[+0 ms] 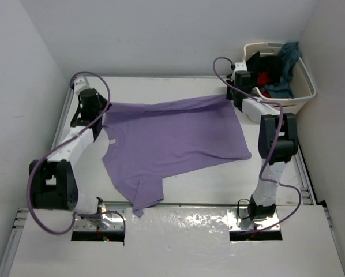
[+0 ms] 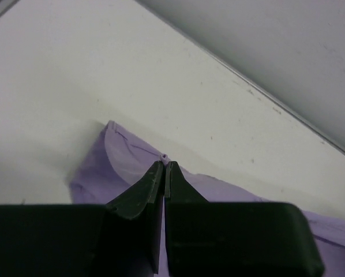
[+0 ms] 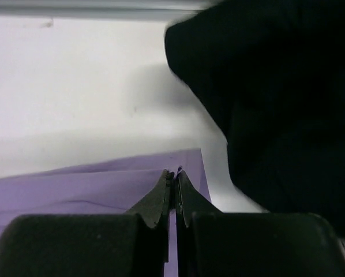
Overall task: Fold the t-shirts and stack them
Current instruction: Fold the flattened tshirt in 1/3 of the way
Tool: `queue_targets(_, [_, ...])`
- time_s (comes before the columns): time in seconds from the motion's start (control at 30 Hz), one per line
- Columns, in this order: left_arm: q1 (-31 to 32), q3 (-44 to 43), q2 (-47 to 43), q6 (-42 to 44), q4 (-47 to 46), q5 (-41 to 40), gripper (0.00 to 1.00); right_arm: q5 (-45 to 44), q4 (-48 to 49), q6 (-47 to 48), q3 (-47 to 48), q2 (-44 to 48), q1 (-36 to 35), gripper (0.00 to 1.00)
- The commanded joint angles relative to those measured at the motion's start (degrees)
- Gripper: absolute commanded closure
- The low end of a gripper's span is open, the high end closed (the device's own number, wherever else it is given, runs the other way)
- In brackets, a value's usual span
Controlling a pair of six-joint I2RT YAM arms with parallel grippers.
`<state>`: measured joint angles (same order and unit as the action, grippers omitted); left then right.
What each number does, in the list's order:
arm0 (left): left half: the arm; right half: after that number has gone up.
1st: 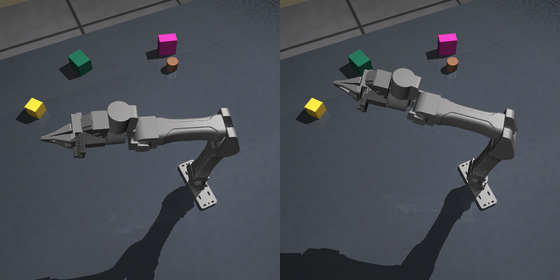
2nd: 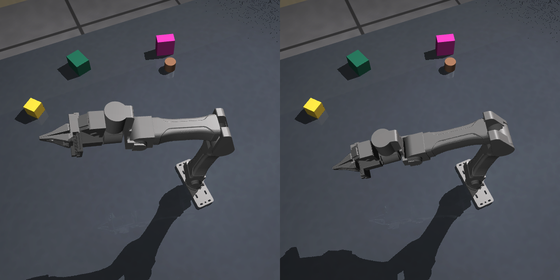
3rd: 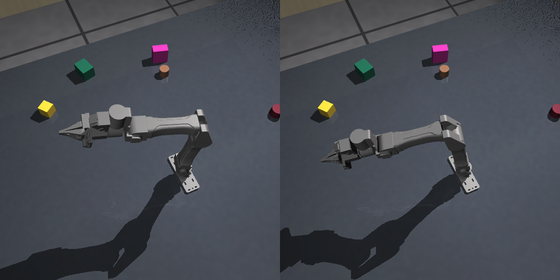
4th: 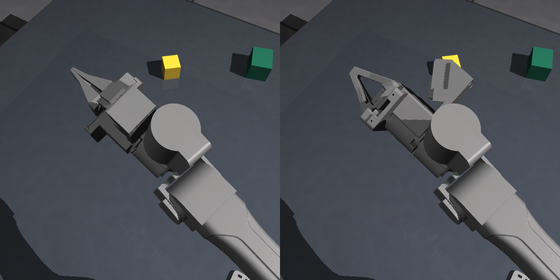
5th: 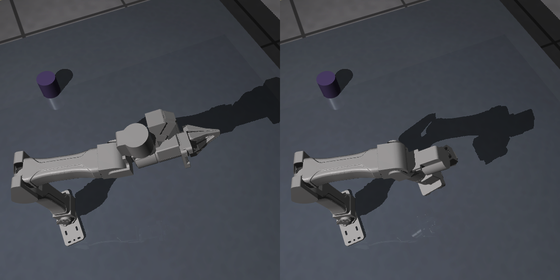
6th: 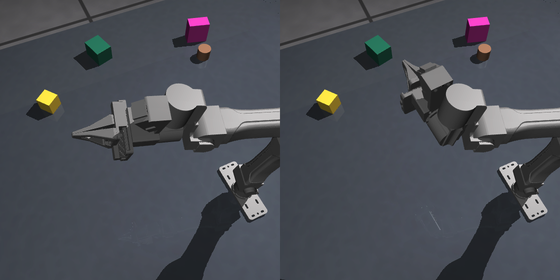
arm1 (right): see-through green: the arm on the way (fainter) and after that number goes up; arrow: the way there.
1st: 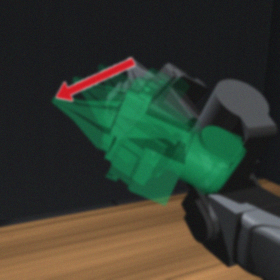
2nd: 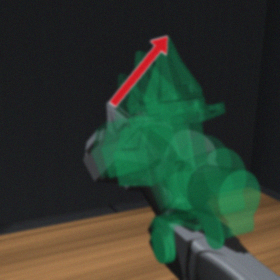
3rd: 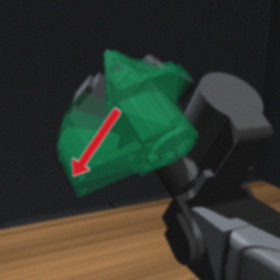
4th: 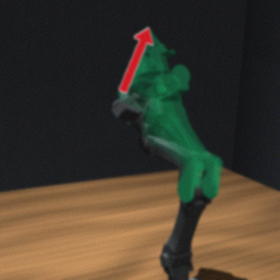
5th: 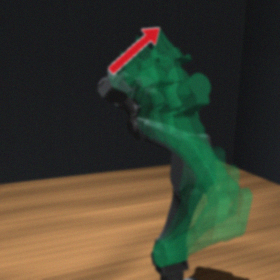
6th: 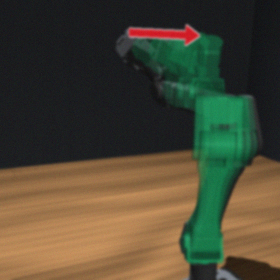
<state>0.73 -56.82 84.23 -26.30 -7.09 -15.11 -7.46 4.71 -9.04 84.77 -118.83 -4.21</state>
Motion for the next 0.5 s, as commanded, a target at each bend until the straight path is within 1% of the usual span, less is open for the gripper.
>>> queue_targets(0.0, [-0.6,6.6,-8.8,-4.5,-2.0,2.8,1.00,-1.3,5.5,0.6,-6.6,9.1,0.5,1.00])
queue_targets(0.03, [-0.6,10.2,-10.0,-5.8,-1.7,3.5,1.00,-1.6,5.6,0.7,-8.0,10.2,0.4,1.00])
queue_targets(0.1, [-0.6,13.6,-14.3,-7.3,0.1,4.0,1.00,-2.2,5.7,1.1,-10.5,12.7,0.5,1.00])
queue_targets(0.13, [-0.6,17.1,-15.9,-8.2,0.6,3.9,1.00,-2.5,5.8,1.1,-12.7,13.5,0.5,1.00])
queue_targets(0.23, [-0.6,22.2,-23.6,-9.4,5.1,0.4,1.00,-1.4,5.8,0.3,-16.5,16.1,0.9,1.00])
queue_targets(0.27, [-0.6,23.3,-27.5,-9.3,5.9,0.7,1.00,-0.9,6.0,0.1,-17.4,16.8,0.9,1.00])
queue_targets(0.37, [-0.3,28.5,-32.4,-11.5,8.9,3.8,1.00,-0.1,6.8,-0.5,-21.7,19.2,0.9,1.00])
queue_targets(0.43, [1.5,33.5,-34.0,-13.5,8.7,5.5,1.00,-1.2,7.1,-1.2,-25.2,20.6,0.9,1.00])
queue_targets(0.47, [2.1,35.0,-34.2,-14.3,8.5,6.2,1.00,-1.6,7.2,-1.5,-27.2,21.0,0.9,0.96])
